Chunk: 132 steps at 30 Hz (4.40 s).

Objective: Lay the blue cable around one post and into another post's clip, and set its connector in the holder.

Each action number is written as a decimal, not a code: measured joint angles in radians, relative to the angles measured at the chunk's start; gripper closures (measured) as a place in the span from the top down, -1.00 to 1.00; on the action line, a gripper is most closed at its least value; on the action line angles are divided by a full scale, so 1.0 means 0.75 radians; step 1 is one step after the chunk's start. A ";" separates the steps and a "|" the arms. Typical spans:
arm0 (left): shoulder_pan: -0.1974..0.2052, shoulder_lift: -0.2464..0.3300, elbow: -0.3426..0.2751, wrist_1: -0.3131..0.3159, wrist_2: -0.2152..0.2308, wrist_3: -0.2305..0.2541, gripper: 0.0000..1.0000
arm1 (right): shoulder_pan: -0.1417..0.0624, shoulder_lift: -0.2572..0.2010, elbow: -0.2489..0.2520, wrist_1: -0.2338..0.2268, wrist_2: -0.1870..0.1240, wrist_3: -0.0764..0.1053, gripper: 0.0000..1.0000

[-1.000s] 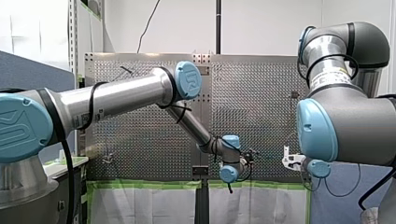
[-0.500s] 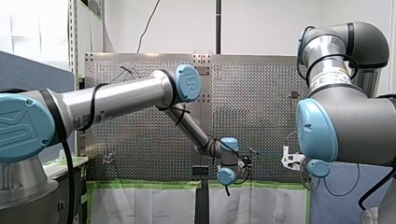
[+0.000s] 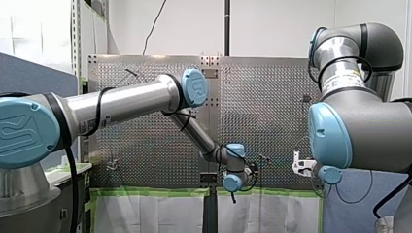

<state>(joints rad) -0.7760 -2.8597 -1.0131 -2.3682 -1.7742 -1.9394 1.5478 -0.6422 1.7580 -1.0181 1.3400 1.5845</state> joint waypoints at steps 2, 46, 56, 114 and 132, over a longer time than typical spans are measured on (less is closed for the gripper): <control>0.008 0.000 -0.002 -0.001 0.006 0.008 -1.00 | 0.001 0.000 0.000 -0.009 -0.005 0.002 -1.00; 0.036 0.012 0.010 -0.056 0.106 0.049 1.00 | 0.008 0.002 -0.011 -0.032 -0.025 0.035 -1.00; 0.026 0.120 -0.098 -0.021 0.113 0.151 1.00 | 0.024 0.004 -0.011 -0.027 -0.028 0.035 -1.00; -0.272 0.600 -0.742 -0.011 -0.206 0.117 1.00 | 0.024 0.011 -0.011 0.019 -0.033 0.069 -1.00; -0.287 0.824 -0.967 0.140 -0.286 0.055 1.00 | 0.029 0.012 -0.011 0.017 -0.033 0.105 -1.00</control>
<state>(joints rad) -0.9911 -2.2414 -1.7382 -2.2630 -1.9884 -1.8984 1.5695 -0.6330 1.7498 -1.0054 1.3152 1.6630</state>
